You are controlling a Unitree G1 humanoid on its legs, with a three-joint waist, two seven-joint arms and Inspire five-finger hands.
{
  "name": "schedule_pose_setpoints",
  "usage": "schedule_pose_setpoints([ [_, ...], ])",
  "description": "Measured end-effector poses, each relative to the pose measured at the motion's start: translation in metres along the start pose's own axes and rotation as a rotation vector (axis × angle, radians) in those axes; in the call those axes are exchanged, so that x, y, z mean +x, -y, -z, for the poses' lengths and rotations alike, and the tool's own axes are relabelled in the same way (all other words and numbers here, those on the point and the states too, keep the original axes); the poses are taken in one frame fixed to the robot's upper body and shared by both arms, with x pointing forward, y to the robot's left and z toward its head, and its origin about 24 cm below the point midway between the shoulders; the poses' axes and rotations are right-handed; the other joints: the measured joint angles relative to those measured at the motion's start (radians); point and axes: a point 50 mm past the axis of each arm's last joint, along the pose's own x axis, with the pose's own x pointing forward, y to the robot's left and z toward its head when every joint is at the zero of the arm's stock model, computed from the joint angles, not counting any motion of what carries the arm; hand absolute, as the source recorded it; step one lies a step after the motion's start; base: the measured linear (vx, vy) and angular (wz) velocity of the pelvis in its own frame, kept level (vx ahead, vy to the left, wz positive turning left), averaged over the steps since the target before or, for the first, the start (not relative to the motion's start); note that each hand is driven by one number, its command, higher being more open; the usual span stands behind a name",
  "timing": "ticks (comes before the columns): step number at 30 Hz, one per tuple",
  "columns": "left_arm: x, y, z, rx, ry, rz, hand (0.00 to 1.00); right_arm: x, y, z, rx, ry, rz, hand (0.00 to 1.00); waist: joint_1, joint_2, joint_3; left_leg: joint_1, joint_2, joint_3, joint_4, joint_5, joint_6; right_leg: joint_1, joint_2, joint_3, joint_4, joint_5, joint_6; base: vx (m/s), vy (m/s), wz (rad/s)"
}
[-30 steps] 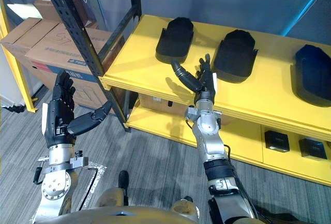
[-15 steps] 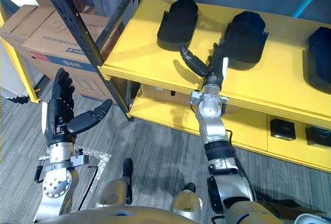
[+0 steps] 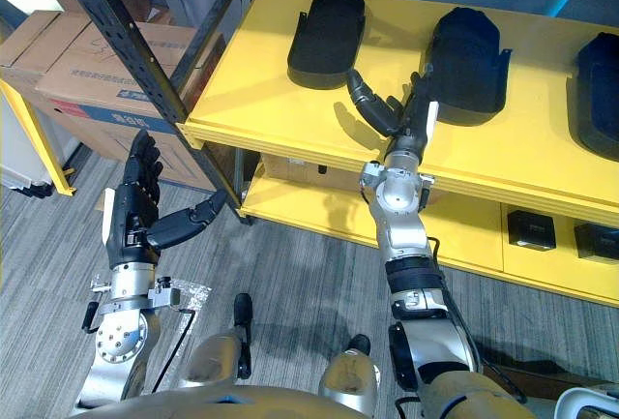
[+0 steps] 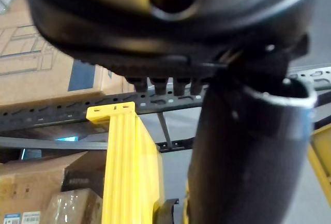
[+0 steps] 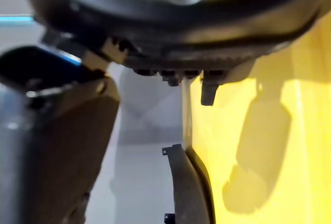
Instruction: Walk over and take three plastic housings, then place them on the shelf
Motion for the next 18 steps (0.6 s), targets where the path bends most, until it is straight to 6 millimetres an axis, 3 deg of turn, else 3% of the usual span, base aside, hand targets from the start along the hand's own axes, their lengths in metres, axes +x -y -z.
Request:
schedule_pose_setpoints([
  [7, 0.0, 0.0, 0.001, 0.013, -0.012, 0.011, 1.0, -0.005, -0.012, -0.001, -0.002, 0.03, -0.193, 1.0, -0.011, 0.0, 0.0, 0.009, 0.0, 0.01, -0.005, -0.003, -0.001, 0.003, 0.001, 0.007, -0.008, 0.0, 0.0, -0.01, -0.005, -0.04],
  [10, 0.0, -0.001, 0.001, 0.016, -0.011, 0.004, 1.0, -0.035, -0.017, -0.007, 0.01, 0.098, -0.315, 1.0, -0.004, -0.001, 0.0, 0.039, 0.004, 0.029, -0.038, -0.005, -0.004, 0.019, 0.013, 0.023, -0.04, 0.008, 0.008, 0.03, -0.01, -0.15],
  [12, 0.001, -0.003, 0.0, 0.02, 0.002, -0.022, 1.0, -0.061, -0.02, -0.022, 0.047, 0.187, -0.397, 1.0, -0.006, -0.008, -0.003, 0.053, 0.005, 0.05, -0.04, -0.009, -0.006, 0.03, 0.017, 0.039, -0.065, 0.025, 0.018, 0.1, -0.017, -0.27],
  [15, 0.001, -0.006, -0.003, 0.016, 0.024, -0.047, 1.0, -0.074, -0.014, -0.034, 0.077, 0.264, -0.399, 1.0, -0.023, -0.021, -0.008, 0.072, 0.003, 0.073, -0.04, -0.012, -0.005, 0.046, 0.019, 0.057, -0.09, 0.04, 0.023, 0.08, -0.011, -0.2],
  [18, 0.004, -0.008, -0.013, -0.007, 0.08, -0.069, 1.0, -0.095, 0.019, -0.036, 0.089, 0.297, -0.271, 1.0, -0.043, -0.059, -0.033, 0.098, 0.008, 0.105, -0.04, -0.024, -0.012, 0.058, 0.025, 0.087, -0.107, 0.043, 0.025, 0.07, -0.016, -0.28],
])
